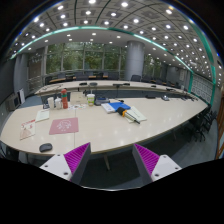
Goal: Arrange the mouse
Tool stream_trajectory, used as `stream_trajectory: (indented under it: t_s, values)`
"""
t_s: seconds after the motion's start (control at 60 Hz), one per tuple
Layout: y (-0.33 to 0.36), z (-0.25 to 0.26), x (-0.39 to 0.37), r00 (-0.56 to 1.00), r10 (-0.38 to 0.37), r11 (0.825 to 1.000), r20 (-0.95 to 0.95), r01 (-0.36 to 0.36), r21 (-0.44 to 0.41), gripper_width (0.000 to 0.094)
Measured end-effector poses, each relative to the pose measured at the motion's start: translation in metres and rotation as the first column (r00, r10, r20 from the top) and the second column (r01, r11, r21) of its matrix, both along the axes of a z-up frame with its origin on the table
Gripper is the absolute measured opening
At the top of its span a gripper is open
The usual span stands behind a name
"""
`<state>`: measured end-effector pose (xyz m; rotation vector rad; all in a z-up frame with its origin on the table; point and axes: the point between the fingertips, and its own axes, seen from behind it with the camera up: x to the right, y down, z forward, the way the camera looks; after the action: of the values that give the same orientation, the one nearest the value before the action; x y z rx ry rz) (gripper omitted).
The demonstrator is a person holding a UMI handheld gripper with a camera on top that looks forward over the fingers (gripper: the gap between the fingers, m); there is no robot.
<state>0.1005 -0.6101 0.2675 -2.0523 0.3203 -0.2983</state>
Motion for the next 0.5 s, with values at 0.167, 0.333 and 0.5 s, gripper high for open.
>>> stream_trajectory:
  t_s: [0.167,0.333,0.5]
  values:
    - [0.005,-0.027,-0.028,1.000,0.018,0.999,-0.006,-0.018,-0.027,0.0859]
    - [0.017,-0.070,-0.078,0.996,0.090,0.994,-0.021,-0.092,-0.066,0.0855]
    - [0.056,-0.128,-0.173,0.974,0.217,0.972,-0.070,-0.222,-0.080,0.0855]
